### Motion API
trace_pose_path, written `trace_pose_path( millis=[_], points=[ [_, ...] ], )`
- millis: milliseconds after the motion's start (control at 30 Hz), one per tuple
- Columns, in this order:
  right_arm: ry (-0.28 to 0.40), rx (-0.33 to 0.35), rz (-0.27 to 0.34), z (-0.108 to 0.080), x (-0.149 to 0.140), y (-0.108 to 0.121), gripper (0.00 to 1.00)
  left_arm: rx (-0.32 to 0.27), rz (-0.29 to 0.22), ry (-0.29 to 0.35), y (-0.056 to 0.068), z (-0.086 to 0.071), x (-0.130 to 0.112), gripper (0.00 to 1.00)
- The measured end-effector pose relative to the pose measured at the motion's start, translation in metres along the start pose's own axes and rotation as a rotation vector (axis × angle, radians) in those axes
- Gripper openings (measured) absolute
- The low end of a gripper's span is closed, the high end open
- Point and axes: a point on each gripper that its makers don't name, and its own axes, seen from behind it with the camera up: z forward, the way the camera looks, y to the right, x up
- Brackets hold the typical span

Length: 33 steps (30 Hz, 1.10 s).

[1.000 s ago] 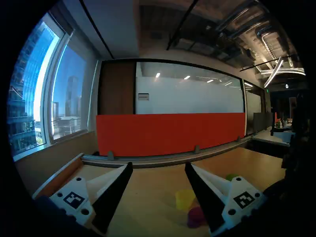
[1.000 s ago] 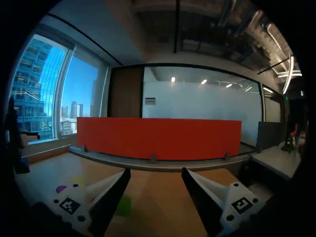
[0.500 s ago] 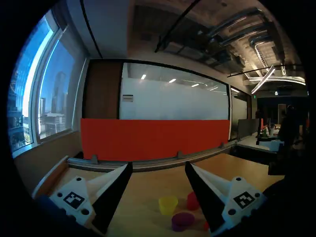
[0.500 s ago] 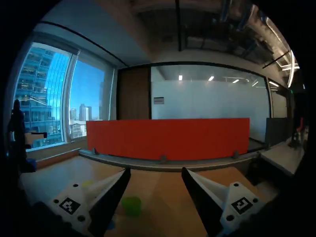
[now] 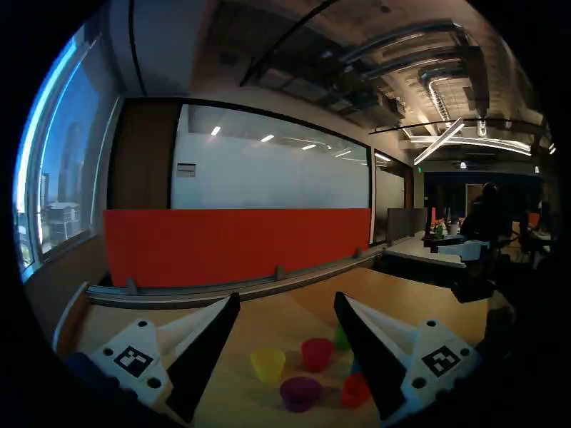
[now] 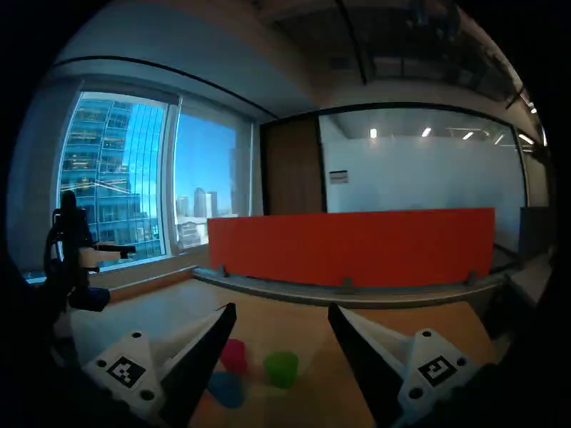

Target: Pour water

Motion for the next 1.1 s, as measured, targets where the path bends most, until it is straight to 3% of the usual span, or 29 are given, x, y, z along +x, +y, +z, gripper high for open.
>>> trace_pose_path(
  millis=[400,800,1100],
  points=[
    [-0.039,0.035,-0.024,0.004,-0.005,-0.006,1.00,-0.096,0.022,0.000,0.021,0.002,0.000,0.98],
    [-0.068,0.042,-0.034,0.003,-0.013,-0.005,1.00,-0.106,0.025,-0.037,0.016,0.008,-0.014,0.98],
    [-0.090,0.053,-0.035,0.006,-0.023,-0.005,1.00,-0.133,0.028,-0.064,0.019,0.014,-0.026,0.98]
  ],
)
